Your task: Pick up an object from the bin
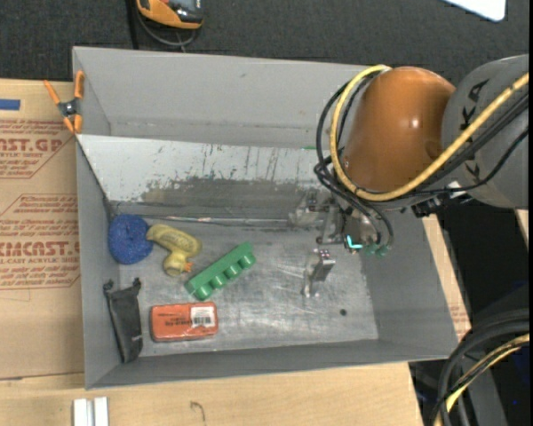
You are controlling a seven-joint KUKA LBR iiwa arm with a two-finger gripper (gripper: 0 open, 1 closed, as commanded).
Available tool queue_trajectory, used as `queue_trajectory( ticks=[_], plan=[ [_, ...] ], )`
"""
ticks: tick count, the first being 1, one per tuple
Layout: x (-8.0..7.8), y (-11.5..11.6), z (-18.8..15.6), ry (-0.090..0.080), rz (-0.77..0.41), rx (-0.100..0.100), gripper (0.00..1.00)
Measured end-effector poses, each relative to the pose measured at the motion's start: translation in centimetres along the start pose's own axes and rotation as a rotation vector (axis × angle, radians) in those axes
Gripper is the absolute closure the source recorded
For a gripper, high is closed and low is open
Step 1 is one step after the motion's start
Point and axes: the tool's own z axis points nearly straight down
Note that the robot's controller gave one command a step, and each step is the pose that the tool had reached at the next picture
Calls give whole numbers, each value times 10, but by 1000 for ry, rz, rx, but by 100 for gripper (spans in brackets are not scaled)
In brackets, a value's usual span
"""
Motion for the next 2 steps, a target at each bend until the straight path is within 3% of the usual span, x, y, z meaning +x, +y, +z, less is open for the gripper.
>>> queue_trajectory(
  ticks=[1, 2],
  plan=[
    [-2, 0, -4, -7, 0, 0, 0],
    [-20, 26, 40, -17, 7, -1, 0]
  ],
)
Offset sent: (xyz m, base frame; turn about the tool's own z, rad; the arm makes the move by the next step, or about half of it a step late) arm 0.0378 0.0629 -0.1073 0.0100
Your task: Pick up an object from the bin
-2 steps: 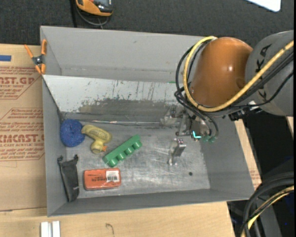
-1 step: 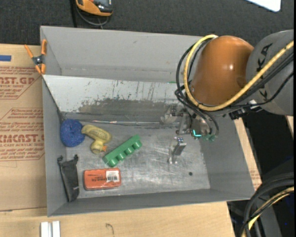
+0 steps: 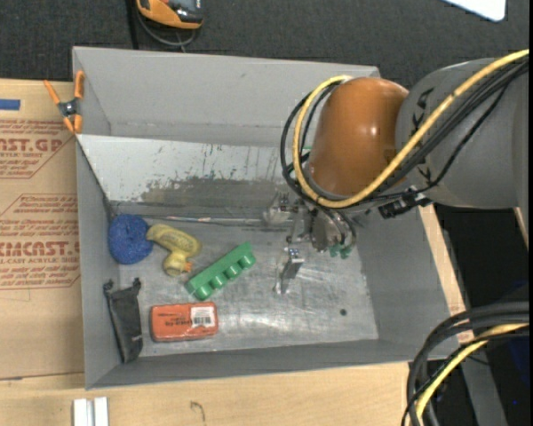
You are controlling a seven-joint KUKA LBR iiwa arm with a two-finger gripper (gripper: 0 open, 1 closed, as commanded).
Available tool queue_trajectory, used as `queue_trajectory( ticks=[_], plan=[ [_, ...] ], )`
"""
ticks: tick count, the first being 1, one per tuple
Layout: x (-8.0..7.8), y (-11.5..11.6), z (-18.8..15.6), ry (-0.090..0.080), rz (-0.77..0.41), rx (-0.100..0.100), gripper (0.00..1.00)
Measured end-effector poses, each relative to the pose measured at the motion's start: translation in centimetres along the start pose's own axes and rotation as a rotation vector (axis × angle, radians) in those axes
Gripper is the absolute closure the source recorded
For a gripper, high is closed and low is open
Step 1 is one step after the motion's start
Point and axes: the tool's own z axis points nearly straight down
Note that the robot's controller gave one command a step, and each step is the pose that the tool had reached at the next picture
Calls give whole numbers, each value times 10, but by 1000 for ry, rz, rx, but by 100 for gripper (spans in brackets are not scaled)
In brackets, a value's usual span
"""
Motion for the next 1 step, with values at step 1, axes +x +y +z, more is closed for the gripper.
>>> queue_trajectory(
  ticks=[1],
  plan=[
    [-13, 31, 58, 10, -17, -2, 0]
  ],
)
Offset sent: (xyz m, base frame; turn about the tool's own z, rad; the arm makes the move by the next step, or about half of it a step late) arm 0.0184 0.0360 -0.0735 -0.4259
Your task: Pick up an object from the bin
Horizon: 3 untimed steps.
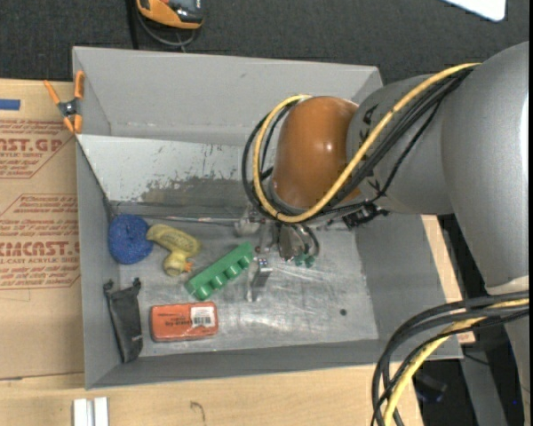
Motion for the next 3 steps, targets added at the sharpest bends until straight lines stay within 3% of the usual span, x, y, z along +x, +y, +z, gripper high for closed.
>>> queue_trajectory(
  ticks=[1, 2, 3],
  plan=[
    [-5, 6, 15, -1, -408, 1, 100],
    [-5, 6, 15, -1, -408, 1, 100],
    [-7, 18, -83, -2, -422, 1, 100]
  ],
)
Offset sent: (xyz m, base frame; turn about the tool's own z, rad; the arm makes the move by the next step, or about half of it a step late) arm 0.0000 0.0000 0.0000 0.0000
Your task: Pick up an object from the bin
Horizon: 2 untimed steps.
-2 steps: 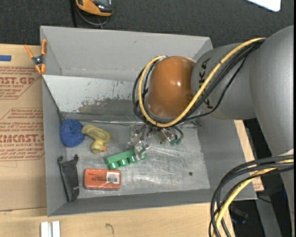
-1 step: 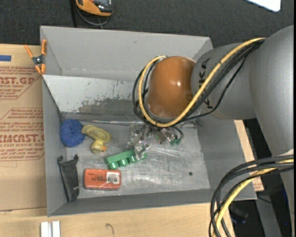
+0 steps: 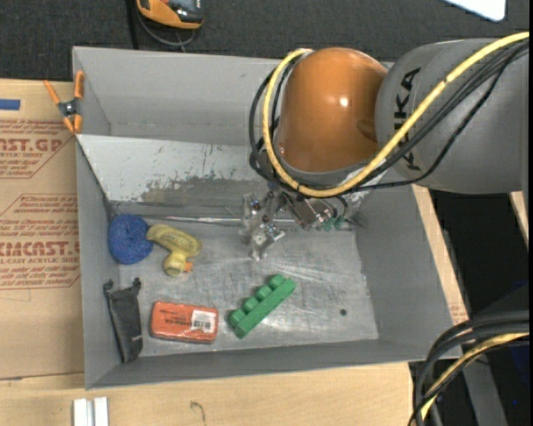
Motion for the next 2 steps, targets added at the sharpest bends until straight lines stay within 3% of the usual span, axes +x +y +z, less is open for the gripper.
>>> queue_trajectory(
  ticks=[1, 2],
  plan=[
    [0, 0, 0, 0, 0, 0, 100],
    [16, 13, 51, 6, 304, -1, 0]
  ],
)
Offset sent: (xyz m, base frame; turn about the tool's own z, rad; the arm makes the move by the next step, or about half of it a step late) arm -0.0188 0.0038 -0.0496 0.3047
